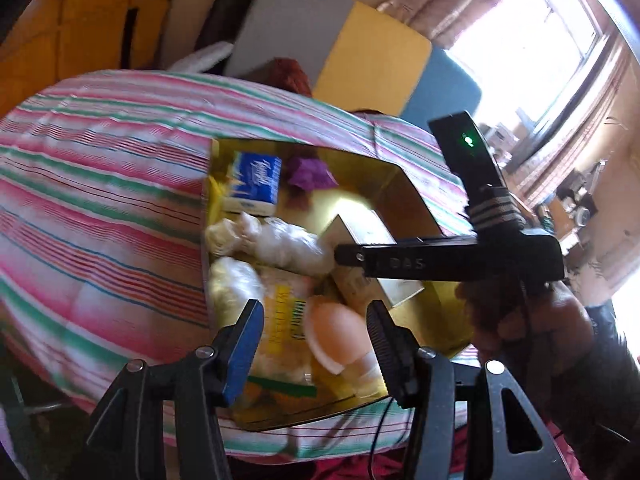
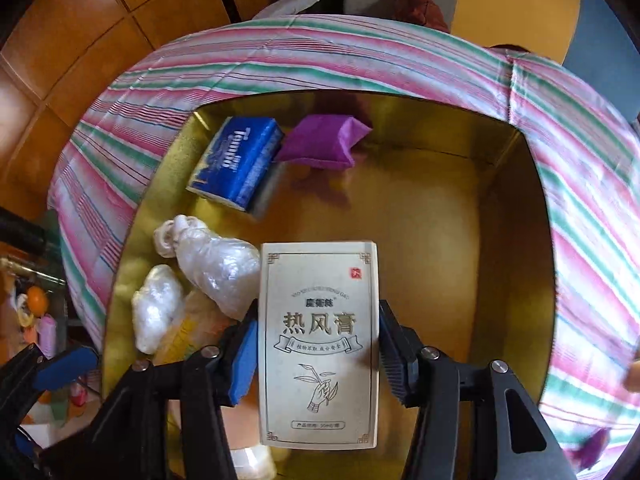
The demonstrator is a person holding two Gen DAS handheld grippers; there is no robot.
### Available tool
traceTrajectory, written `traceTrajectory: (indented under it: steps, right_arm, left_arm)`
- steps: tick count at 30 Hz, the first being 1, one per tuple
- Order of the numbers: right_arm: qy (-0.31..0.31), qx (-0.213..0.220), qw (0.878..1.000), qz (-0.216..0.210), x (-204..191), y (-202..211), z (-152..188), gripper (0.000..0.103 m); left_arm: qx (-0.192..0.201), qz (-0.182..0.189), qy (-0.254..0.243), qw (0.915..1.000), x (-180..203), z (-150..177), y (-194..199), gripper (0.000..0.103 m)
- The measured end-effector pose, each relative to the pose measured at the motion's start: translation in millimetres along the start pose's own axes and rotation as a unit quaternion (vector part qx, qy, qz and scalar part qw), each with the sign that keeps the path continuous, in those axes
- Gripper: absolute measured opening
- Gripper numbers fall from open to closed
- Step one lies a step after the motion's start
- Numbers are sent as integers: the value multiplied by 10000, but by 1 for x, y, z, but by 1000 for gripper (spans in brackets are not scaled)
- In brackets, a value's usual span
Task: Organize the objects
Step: 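Lower the white box into the gold tray and open the right tool, then move the left tool to the purple star-shaped candy packet and grasp it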
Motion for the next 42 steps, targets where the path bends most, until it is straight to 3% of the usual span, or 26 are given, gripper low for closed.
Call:
traceTrajectory:
  steps: [6, 13, 18, 24, 31, 37, 42]
  right_arm:
    - [-268, 326, 9982, -419, 8, 23, 3, 80]
    - [-239, 996, 9931, -564, 35, 73, 15, 84]
    - [-257, 1426, 9883, -477, 69, 105, 28, 85]
    - [-618, 1822, 9811, -209, 130, 139, 40, 86]
    - [-1410, 2154, 9657, 351, 230, 174, 51, 90]
    - [-2242, 2384, 9405, 912, 323, 201, 69, 92]
    - [-2913, 2576, 9149, 1082, 389, 216, 88, 93]
  left_arm:
    - [272, -677, -232, 9971, 3, -4, 17, 54]
    - [296, -1039, -426, 9932, 16, -8, 18, 54]
    - [213, -1064, -683, 9917, 35, -8, 14, 54]
    - [251, -1045, -1076, 9884, 61, -12, 13, 54]
    - [233, -693, -1383, 9877, 95, -21, 7, 54]
    - [204, -454, -1669, 9847, 129, -28, -2, 54]
    - [216, -204, -1948, 9804, 163, -36, -12, 54]
Point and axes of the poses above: each gripper's, at about its wrist camera, not at the fingertips, and y roughly against the way its jaws point, x to its right, z to its underside, the point moved 7 cm from there along -y, roughly the way its jaws point, and after that the axes turned 13 degrees about -y, right-handed, at the moved point
